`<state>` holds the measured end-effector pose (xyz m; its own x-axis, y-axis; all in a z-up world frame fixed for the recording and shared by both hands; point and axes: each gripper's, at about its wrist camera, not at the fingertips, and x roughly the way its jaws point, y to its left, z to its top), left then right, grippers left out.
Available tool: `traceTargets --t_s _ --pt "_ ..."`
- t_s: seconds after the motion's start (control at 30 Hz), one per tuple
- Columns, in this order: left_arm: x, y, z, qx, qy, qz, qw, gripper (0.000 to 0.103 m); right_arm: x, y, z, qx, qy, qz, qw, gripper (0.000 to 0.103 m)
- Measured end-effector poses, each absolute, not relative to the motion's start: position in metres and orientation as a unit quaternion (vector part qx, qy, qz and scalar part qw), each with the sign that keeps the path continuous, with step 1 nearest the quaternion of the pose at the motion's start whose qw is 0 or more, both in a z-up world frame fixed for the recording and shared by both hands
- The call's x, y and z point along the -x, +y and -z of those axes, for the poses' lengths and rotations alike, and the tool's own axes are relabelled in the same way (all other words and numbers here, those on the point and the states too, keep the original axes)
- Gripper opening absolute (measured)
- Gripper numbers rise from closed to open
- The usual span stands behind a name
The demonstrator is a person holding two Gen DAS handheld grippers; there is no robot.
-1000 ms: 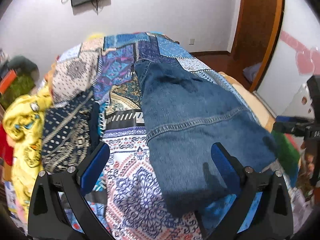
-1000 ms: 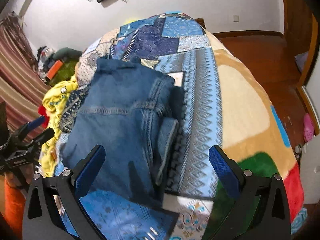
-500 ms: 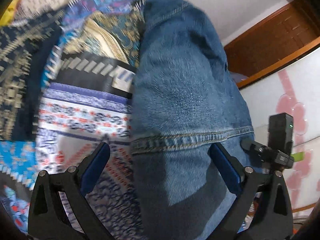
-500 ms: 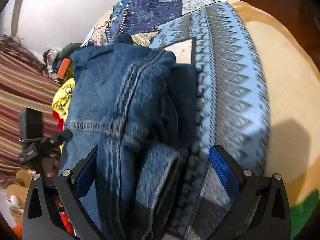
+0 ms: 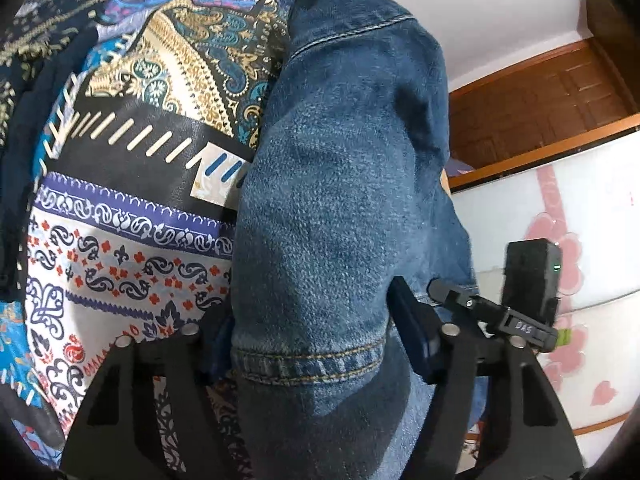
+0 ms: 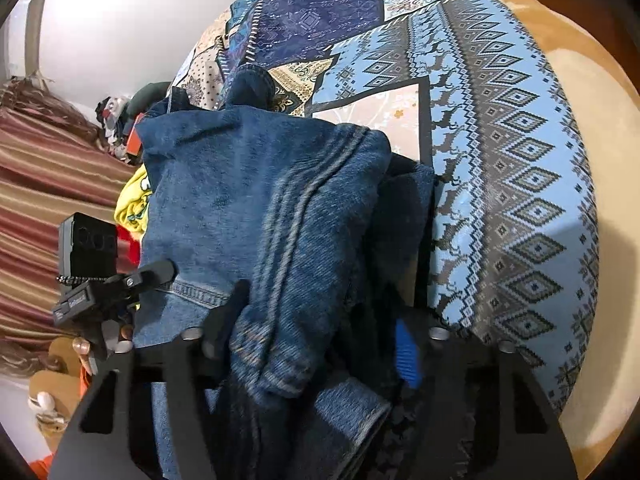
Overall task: Fold large clothes
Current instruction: 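Grasp the folded jacket bundle edge with both tools, then lift the bundle with both tools, set it beside the yellow blanket, release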
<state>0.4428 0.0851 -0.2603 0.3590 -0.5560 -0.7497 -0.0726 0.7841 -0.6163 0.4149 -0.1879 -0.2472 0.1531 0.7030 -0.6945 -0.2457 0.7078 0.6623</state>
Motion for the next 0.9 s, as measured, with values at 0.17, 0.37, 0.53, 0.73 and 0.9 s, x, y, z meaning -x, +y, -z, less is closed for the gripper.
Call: traceTargets --t_s 0.17,0.37,0.53,0.73,0.9 --pt "-0.43 0.083 0.225 0.27 0.514 0.175 0.795 0.049 -0.406 -0.179 0.214 -0.181 0.547 -0.32 0.752 0.032" --pt "-0.394 0.098 0.16 0.218 0.454 0.161 0.849 0.046 -0.385 -0.154 0.157 -0.167 0.507 -0.34 0.775 0.029" --pt "-0.357 0.141 0.1 0.192 0.393 0.145 0.888 0.046 -0.372 -0.11 0.109 -0.142 0.46 -0.364 0.797 0.028" --pt "-0.332 0.216 0.062 0.2 0.348 0.114 0.909 0.046 -0.365 -0.042 0.071 -0.129 0.417 -0.399 0.806 0.028" --pt "-0.334 0.283 0.06 0.206 0.342 0.09 0.913 0.046 -0.368 0.024 0.068 -0.119 0.406 -0.42 0.803 0.028"
